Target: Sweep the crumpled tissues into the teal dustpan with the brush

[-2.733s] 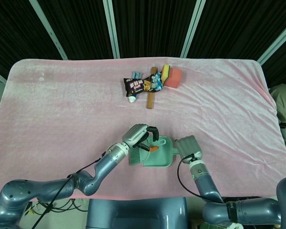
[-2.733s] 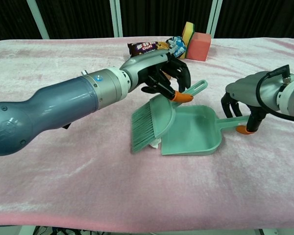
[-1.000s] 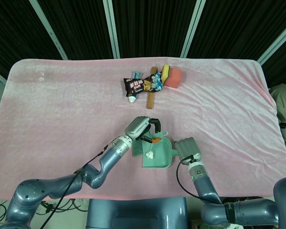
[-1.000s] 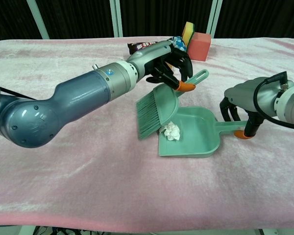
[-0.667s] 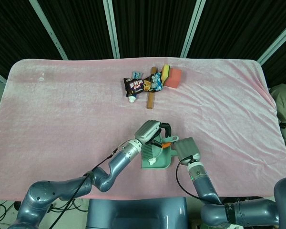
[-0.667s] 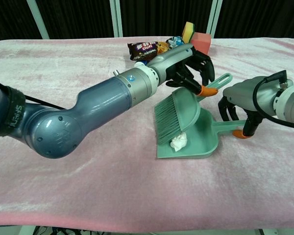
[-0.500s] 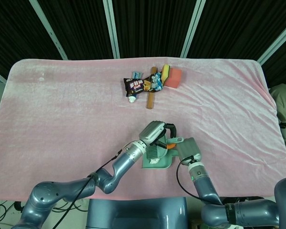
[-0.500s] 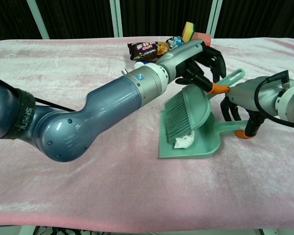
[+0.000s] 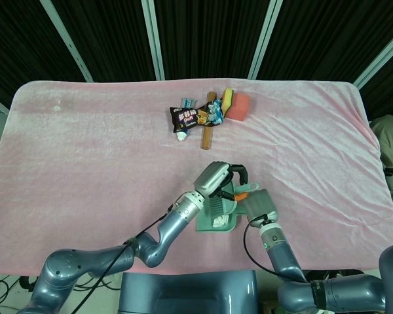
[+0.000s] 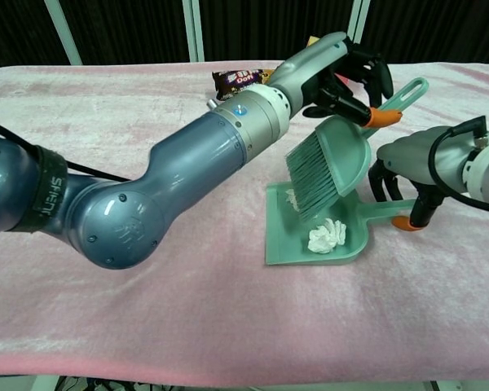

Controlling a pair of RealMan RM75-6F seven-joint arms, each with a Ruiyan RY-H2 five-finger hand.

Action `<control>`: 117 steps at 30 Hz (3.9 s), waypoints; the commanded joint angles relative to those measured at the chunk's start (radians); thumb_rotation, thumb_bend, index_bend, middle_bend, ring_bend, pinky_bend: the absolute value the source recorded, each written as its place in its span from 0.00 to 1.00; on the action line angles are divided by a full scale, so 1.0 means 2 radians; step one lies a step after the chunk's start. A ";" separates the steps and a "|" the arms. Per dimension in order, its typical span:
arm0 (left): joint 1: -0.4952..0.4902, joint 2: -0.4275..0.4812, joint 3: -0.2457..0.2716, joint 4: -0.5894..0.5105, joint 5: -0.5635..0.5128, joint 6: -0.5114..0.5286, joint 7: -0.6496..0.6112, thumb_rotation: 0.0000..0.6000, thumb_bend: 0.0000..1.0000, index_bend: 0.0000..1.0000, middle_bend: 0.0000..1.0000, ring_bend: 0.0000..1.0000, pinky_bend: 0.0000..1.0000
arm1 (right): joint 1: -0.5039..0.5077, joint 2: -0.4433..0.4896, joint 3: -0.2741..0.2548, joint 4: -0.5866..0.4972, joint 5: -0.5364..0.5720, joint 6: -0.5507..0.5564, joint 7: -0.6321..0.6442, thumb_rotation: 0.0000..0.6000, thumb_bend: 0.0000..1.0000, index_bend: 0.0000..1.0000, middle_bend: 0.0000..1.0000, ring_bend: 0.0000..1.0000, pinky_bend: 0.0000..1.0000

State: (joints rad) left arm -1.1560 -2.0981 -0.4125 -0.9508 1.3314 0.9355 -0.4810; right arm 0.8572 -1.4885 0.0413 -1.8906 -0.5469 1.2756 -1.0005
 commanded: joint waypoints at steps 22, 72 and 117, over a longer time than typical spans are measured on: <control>0.078 0.223 0.086 -0.129 0.039 -0.030 0.083 1.00 0.36 0.66 0.68 0.87 0.99 | -0.002 -0.011 0.002 -0.005 -0.001 0.020 -0.014 1.00 0.44 0.69 0.63 0.72 0.83; 0.214 0.342 0.158 -0.186 -0.024 -0.012 0.162 1.00 0.06 0.41 0.46 0.86 0.99 | -0.011 -0.014 0.010 0.012 -0.005 0.025 -0.019 1.00 0.38 0.48 0.44 0.68 0.83; 0.493 0.522 0.251 -0.378 0.052 0.316 0.278 1.00 0.00 0.00 0.00 0.00 0.00 | -0.246 0.234 -0.130 0.027 -0.408 0.145 0.369 1.00 0.08 0.00 0.00 0.00 0.20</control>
State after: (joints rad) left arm -0.1970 -1.0529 0.0815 -1.7300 1.4272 1.5376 0.0918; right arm 0.4021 -1.0259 -0.2129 -1.8727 -1.3386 1.5289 -0.2928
